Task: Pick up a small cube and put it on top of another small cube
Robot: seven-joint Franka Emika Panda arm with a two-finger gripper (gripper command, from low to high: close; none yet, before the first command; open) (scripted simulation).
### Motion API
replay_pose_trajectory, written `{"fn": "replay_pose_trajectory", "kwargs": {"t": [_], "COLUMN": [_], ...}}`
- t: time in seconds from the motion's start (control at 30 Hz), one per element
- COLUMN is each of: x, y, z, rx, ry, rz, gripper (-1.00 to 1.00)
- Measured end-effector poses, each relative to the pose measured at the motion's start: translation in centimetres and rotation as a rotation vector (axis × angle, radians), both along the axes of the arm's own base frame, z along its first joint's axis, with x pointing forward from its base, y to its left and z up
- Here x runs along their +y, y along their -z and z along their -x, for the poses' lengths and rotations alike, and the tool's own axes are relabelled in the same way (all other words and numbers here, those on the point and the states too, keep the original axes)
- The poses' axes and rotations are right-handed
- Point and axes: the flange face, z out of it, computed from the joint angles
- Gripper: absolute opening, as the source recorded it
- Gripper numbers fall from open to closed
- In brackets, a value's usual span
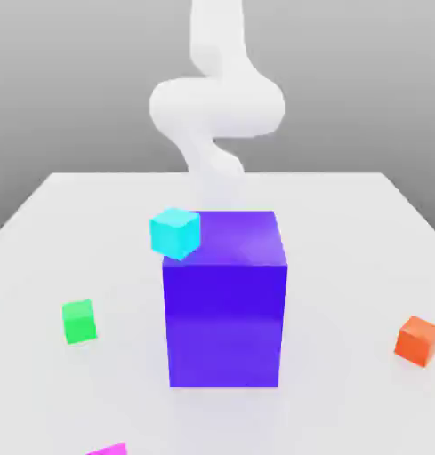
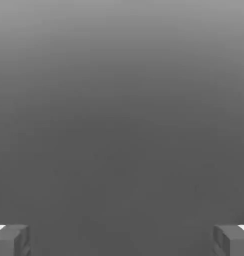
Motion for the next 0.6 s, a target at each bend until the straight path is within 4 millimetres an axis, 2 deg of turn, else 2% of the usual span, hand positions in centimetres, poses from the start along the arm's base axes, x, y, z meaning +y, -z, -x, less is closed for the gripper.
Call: {"fn": "replay_pose_trajectory", "kwargs": {"t": [0.13,0.3,0.47,0.6], "x": [-1.1,-3.1,-5.6,-7.9], "y": [5.1,12.1,19.9,26.5], "z": [-5.0,-10.1,-13.8,-15.6], "rx": [0.096,0.203,0.303,0.379], "ry": [0.147,0.316,0.478,0.610], "rz": [-0.025,-0.065,-0.119,-0.174], "gripper": [0.00,0.00,0.00,0.00]}}
